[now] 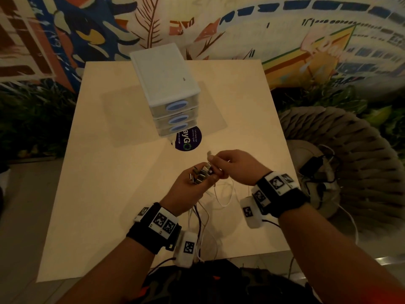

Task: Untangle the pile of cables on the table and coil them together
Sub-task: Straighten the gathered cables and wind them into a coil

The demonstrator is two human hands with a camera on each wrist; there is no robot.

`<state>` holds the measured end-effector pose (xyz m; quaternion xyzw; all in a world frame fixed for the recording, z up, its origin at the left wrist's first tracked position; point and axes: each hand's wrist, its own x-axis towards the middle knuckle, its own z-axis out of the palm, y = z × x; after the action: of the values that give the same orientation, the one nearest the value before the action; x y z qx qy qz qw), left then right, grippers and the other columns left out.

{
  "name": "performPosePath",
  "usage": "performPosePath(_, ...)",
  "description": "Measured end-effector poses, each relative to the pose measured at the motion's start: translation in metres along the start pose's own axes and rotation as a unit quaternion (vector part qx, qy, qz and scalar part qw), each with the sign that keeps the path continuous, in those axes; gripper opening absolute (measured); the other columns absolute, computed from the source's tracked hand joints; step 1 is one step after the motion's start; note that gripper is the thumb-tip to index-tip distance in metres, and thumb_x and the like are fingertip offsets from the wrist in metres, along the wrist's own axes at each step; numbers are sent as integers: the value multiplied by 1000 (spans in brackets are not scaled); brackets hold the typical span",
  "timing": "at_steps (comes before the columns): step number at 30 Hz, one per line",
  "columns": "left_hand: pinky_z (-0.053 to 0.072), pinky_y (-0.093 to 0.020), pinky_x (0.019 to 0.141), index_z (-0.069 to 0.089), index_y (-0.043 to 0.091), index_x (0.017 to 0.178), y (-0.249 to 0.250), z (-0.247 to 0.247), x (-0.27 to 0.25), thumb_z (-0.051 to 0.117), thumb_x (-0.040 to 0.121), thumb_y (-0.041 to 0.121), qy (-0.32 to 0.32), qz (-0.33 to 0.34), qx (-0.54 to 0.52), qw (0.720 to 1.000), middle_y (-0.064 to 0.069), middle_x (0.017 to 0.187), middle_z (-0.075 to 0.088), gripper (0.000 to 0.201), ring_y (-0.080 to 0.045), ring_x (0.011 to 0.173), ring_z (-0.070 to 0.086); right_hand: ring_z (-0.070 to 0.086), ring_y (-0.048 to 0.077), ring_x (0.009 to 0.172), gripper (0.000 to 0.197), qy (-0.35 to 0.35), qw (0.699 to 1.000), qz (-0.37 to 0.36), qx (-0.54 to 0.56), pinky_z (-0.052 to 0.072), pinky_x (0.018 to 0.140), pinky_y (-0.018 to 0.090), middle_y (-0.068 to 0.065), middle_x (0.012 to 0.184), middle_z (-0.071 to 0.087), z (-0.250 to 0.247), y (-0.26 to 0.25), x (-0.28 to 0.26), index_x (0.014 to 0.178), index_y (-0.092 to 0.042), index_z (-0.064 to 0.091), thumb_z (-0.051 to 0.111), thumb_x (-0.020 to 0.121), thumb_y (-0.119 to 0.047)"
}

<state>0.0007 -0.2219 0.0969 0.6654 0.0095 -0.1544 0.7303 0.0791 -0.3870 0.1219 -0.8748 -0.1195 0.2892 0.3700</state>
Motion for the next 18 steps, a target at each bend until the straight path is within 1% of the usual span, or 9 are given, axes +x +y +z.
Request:
performPosePath(2, 39, -8, 52, 65, 3, 112, 0, 1, -2, 55, 103, 5, -10, -9, 36, 999, 13, 76, 72, 14, 6, 49, 52, 58, 10, 57, 51, -3, 1000, -14, 19, 49, 73, 33, -4, 58, 63, 10, -1, 2, 65, -22, 61, 46, 103, -53)
performPosePath(4, 39, -9, 52, 64, -1, 117, 2, 0, -5, 54, 104, 7, -3, -18, 29, 999, -3, 93, 76, 18, 3, 51, 54, 61, 11, 61, 47, 20, 998, -31, 50, 52, 74, 36, -3, 61, 65, 13, 3, 1, 71, -18, 64, 48, 104, -47)
performPosePath(7, 39, -29, 49, 62, 8, 114, -4, -6, -4, 53, 106, 14, 16, -22, 13, 1000, -11, 105, 76, 13, -26, 57, 48, 72, 22, 77, 38, 97, 979, -19, 176, 60, 78, 44, 4, 80, 74, 13, 13, -4, 91, -11, 65, 44, 107, -37)
performPosePath(8, 40, -31, 51, 62, 11, 114, -7, -8, -3, 53, 106, 16, 33, -18, 14, 999, -11, 106, 75, 12, -26, 60, 49, 74, 25, 78, 36, 120, 966, -11, 228, 61, 78, 43, 8, 82, 76, 12, 17, -6, 94, -9, 63, 42, 108, -35)
performPosePath(10, 44, -31, 50, 62, 14, 118, -12, -9, -3, 53, 106, 16, 87, -17, 14, 996, -11, 107, 73, 16, -12, 55, 50, 74, 30, 75, 31, 143, 942, -4, 303, 61, 76, 41, 11, 80, 76, 9, 21, -14, 97, -6, 57, 40, 109, -30)
performPosePath(12, 44, -29, 49, 65, 14, 119, -16, -10, -1, 52, 107, 17, 151, -32, 3, 988, -8, 100, 73, 18, -7, 52, 47, 73, 31, 73, 24, 156, 932, -13, 328, 60, 76, 42, 10, 76, 75, 6, 25, -22, 100, -7, 54, 41, 109, -25)
performPosePath(14, 39, -27, 48, 69, 17, 116, -21, -10, 1, 56, 105, 20, 200, -62, -23, 977, 2, 74, 65, 17, -9, 50, 40, 71, 28, 72, 16, 156, 933, -36, 321, 59, 79, 45, 6, 74, 72, 6, 28, -27, 102, -8, 55, 45, 108, -20)
performPosePath(16, 34, -26, 47, 71, 17, 116, -23, -10, 2, 67, 99, 22, 214, -82, -62, 971, 11, 61, 50, 19, -10, 49, 35, 67, 23, 71, 12, 135, 940, -67, 306, 57, 79, 42, 4, 74, 69, 9, 28, -31, 104, -9, 60, 50, 106, -15)
performPosePath(18, 29, -25, 46, 71, 11, 115, -19, -8, 0, 78, 88, 27, 188, -93, -109, 972, 10, 61, 44, 32, -9, 49, 30, 68, 21, 70, 14, 109, 959, -86, 249, 58, 76, 35, 4, 77, 72, 15, 21, -37, 103, -9, 66, 54, 104, -14)
